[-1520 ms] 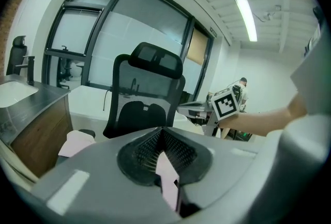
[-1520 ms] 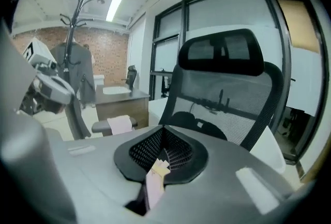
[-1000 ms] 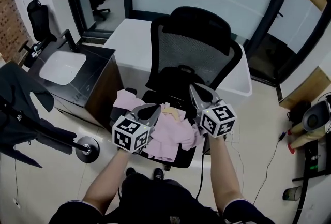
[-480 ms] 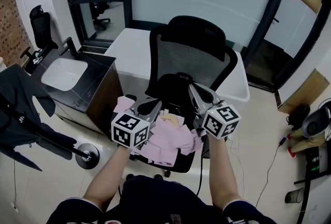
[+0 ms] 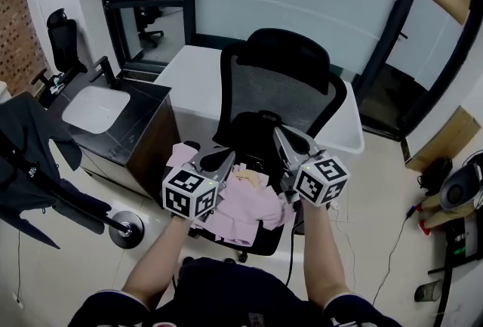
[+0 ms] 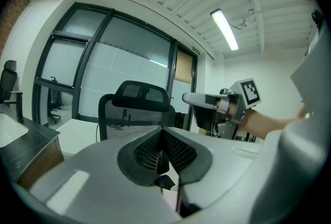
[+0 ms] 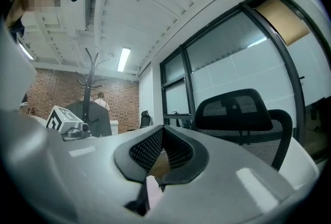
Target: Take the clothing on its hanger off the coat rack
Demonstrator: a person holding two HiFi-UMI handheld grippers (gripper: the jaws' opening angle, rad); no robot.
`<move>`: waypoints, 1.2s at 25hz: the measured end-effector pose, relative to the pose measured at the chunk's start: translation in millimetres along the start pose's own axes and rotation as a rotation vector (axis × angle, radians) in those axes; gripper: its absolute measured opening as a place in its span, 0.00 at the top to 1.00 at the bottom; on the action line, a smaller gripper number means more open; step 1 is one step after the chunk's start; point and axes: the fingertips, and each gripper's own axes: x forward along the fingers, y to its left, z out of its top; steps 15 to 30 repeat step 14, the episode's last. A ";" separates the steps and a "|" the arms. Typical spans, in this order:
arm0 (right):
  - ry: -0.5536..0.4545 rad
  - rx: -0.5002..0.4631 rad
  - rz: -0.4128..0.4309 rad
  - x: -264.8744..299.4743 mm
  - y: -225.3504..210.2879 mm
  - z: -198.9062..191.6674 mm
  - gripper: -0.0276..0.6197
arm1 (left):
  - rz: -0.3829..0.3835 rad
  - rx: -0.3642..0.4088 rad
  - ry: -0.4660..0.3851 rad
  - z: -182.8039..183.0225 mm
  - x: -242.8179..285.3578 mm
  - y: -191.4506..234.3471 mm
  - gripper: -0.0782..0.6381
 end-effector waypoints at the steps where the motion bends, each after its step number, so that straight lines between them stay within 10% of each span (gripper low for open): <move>1: 0.000 -0.002 0.002 -0.1 0.4 0.5 0.96 | 0.001 -0.001 -0.002 0.5 0.0 -0.2 0.87; 30: -0.004 0.001 0.006 -5.0 0.4 2.7 0.96 | 0.003 -0.004 -0.009 -0.3 1.9 -5.3 0.87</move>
